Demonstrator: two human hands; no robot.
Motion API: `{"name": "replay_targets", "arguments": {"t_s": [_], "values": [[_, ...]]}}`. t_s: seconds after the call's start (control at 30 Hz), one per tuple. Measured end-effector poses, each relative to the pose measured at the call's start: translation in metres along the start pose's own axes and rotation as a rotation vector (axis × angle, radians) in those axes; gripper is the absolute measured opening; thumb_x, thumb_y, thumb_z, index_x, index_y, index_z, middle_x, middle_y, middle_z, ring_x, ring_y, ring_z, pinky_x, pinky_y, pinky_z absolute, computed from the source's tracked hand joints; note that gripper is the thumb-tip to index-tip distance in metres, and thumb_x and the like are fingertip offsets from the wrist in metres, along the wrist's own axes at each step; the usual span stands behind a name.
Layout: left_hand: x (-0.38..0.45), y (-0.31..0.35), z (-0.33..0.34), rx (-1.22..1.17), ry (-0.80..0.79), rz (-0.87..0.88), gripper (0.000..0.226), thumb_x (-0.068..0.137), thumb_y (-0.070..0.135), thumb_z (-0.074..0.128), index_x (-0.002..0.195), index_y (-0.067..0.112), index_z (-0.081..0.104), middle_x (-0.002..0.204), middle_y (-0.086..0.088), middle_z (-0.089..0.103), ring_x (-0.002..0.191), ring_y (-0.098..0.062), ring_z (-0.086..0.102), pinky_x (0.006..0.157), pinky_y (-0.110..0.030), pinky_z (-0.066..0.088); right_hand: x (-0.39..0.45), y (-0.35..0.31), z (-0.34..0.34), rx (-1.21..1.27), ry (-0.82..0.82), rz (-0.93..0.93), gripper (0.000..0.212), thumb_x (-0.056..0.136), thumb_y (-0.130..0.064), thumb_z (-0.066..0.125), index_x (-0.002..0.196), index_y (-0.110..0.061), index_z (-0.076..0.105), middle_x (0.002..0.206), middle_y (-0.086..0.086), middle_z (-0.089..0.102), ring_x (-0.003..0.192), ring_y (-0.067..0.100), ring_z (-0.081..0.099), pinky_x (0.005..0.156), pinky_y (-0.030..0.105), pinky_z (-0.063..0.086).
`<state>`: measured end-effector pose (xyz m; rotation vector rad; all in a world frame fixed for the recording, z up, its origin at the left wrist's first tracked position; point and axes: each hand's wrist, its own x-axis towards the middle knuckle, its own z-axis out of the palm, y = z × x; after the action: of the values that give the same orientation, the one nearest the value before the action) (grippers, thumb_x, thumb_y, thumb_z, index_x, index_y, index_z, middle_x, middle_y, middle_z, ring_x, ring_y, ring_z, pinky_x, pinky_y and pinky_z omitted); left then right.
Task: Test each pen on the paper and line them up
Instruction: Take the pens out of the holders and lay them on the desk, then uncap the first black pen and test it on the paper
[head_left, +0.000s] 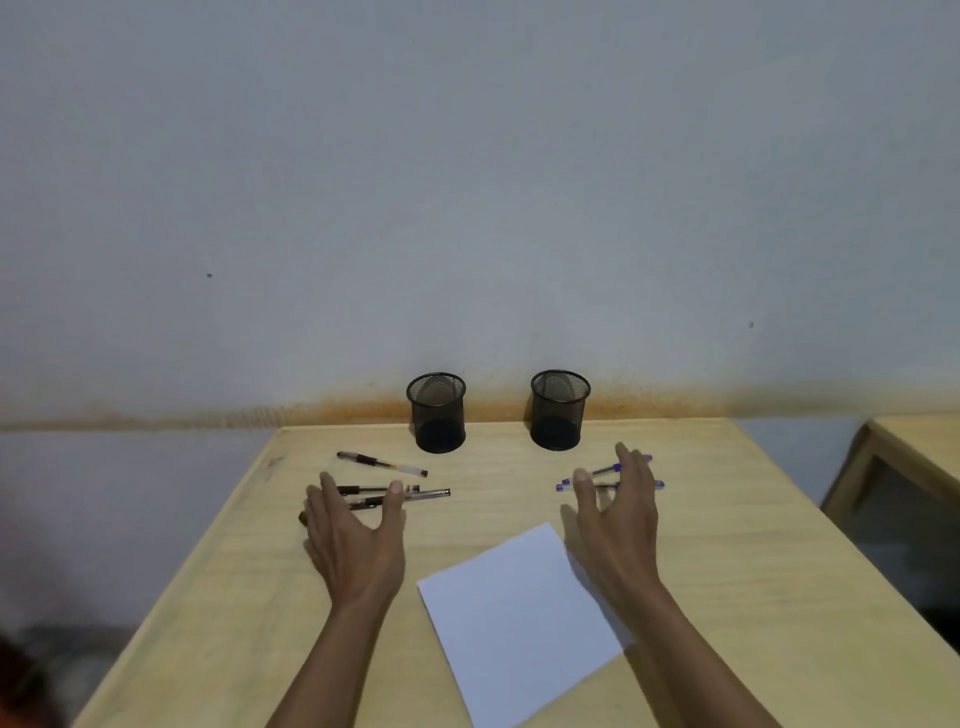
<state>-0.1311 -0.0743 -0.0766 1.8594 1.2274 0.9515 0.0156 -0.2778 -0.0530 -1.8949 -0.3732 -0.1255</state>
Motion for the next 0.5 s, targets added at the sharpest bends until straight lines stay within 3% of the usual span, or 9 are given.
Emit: {"name": "replay_targets", "arguments": {"t_s": [0.17,0.33,0.5], "values": [[-0.015,-0.022,-0.04,0.164,-0.044,0.112,0.078,0.091,0.066,0.042,0.156,0.029,0.017,0.165,0.004,0.011,0.152,-0.015,0.006,0.122,-0.047,0.003,-0.036,-0.04,0.021,-0.032,-0.158,-0.26,0.047,0.099,-0.025,0.062,0.144,-0.018,0.05,0.139,-0.008,0.047,0.125,0.003,0.042,0.091,-0.003,0.028],[-0.019,-0.049,-0.078,0.389,-0.049,0.177,0.06,0.097,0.057,0.038,0.145,0.022,0.044,0.158,-0.003,0.034,0.148,-0.02,0.021,0.12,-0.049,0.012,-0.065,-0.06,0.063,-0.084,-0.377,-0.364,0.033,0.098,-0.029,0.063,0.13,-0.019,0.063,0.123,-0.006,0.066,0.114,0.011,0.057,0.098,0.03,0.047],[-0.017,-0.067,-0.091,0.586,-0.113,0.172,0.057,0.099,0.05,0.034,0.145,0.017,0.043,0.158,-0.006,0.033,0.149,-0.023,0.02,0.12,-0.051,0.015,-0.086,-0.071,0.107,-0.318,-0.611,-0.373,0.039,0.097,-0.044,0.054,0.13,-0.025,0.063,0.123,-0.004,0.067,0.119,0.016,0.053,0.099,0.031,0.044]]}}
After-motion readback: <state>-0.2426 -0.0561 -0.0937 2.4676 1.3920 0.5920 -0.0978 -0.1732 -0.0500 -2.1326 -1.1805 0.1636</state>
